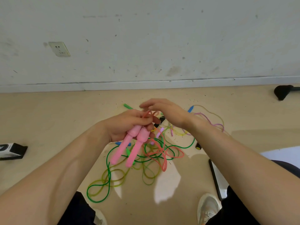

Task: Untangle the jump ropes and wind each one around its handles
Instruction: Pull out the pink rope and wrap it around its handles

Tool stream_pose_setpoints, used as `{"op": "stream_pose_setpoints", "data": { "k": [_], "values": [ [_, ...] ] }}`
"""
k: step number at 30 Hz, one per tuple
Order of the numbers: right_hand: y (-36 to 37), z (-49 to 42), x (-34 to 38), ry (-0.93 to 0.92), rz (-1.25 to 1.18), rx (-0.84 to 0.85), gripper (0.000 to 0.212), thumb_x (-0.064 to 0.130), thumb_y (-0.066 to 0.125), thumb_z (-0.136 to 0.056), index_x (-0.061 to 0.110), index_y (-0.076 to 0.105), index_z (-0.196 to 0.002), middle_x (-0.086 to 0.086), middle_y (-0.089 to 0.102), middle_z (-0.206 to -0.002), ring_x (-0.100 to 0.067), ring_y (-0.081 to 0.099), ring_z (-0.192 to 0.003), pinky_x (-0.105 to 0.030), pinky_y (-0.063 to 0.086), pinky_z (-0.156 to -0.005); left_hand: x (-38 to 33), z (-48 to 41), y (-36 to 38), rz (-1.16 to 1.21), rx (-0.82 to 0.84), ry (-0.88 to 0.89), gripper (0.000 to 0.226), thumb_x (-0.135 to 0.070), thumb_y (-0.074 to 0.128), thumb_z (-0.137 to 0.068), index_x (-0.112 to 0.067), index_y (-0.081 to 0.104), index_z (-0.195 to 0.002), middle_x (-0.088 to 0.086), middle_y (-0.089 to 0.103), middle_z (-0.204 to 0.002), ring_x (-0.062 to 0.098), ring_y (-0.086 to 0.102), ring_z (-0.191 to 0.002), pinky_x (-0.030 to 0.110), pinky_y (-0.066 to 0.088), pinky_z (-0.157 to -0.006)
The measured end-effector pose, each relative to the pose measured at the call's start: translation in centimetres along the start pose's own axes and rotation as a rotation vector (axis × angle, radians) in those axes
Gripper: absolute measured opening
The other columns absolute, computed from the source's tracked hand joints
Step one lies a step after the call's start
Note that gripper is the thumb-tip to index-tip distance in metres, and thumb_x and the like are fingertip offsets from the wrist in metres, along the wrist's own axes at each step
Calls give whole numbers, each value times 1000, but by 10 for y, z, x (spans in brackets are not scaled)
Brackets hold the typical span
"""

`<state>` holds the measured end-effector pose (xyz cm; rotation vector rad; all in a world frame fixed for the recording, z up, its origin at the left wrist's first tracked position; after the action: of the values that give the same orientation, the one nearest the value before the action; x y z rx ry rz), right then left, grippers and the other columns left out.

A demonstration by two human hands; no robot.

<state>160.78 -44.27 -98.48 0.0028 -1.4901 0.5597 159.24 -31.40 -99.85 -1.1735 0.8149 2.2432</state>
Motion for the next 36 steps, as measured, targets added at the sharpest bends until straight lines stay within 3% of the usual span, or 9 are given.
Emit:
{"op": "stream_pose_setpoints", "data": {
  "k": [2,6,10,14,18,21,25,29,36],
  "values": [
    [4,0,-10,45,28,127,48,37,45,-93,-5,66,-80,-12,59,-72,-16,51,-66,-30,43,-74,0,4,0,-51,65,-29,32,-17,59,-95,5,55,-118,5,57,-74,28,63,-79,37,58,-69],
    [-3,0,-18,136,10,196,40,40,55,-93,5,63,-74,-13,47,-70,-19,40,-60,-30,38,-56,2,7,-1,14,17,-94,37,-28,43,-103,2,63,-110,8,53,-73,28,67,-70,34,58,-64],
    [-23,1,-18,117,-97,99,4,10,66,-93,8,69,-90,-4,65,-68,-26,47,-69,-24,38,-55,8,3,-5,5,-17,-98,37,-23,38,-105,0,65,-114,5,59,-76,24,64,-79,40,58,-74],
    [-30,3,-13,54,-106,95,16,-6,69,-87,10,71,-89,-18,71,-85,-26,60,-80,-20,47,-62,10,2,1,-9,24,-10,33,-15,46,-96,6,63,-116,7,64,-80,31,62,-91,31,58,-72],
    [-33,2,-10,6,-59,15,16,-8,75,-80,3,70,-90,-11,73,-78,-10,69,-70,-17,51,-66,14,-2,4,2,19,21,29,-15,48,-94,3,66,-108,7,63,-82,29,59,-95,28,57,-77],
    [-33,1,-12,-15,-55,-49,19,-6,81,-76,5,69,-86,-15,73,-77,-16,70,-72,-19,52,-66,16,-2,11,8,38,20,26,-16,45,-96,1,62,-106,4,63,-79,22,65,-86,28,57,-77],
    [-42,1,-16,-18,5,-206,24,17,89,-72,12,66,-78,-10,69,-66,-10,58,-61,-22,46,-61,8,0,14,93,18,87,17,-17,46,-92,-3,55,-95,1,58,-70,25,67,-84,28,57,-80],
    [-40,1,-22,53,49,-259,35,47,77,-82,16,61,-74,6,41,-53,-12,35,-51,-29,35,-54,-8,3,6,161,-81,211,17,-21,45,-92,-6,55,-94,-2,55,-68,22,68,-85,29,58,-84],
    [-1,1,-32,236,-224,-80,20,28,52,-103,13,55,-90,5,49,-58,-11,36,-44,-25,33,-46,-12,2,-17,263,-317,340,25,-11,38,-105,-5,61,-98,1,63,-75,29,53,-102,29,55,-73]
  ]
}}
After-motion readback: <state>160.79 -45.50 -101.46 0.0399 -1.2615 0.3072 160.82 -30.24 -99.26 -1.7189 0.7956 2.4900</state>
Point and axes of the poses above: each hand's wrist, its own z-axis away from the middle knuckle, its own y-axis out of the palm, x = y × z, the point moved 5 cm from there along -z, towards the middle knuckle
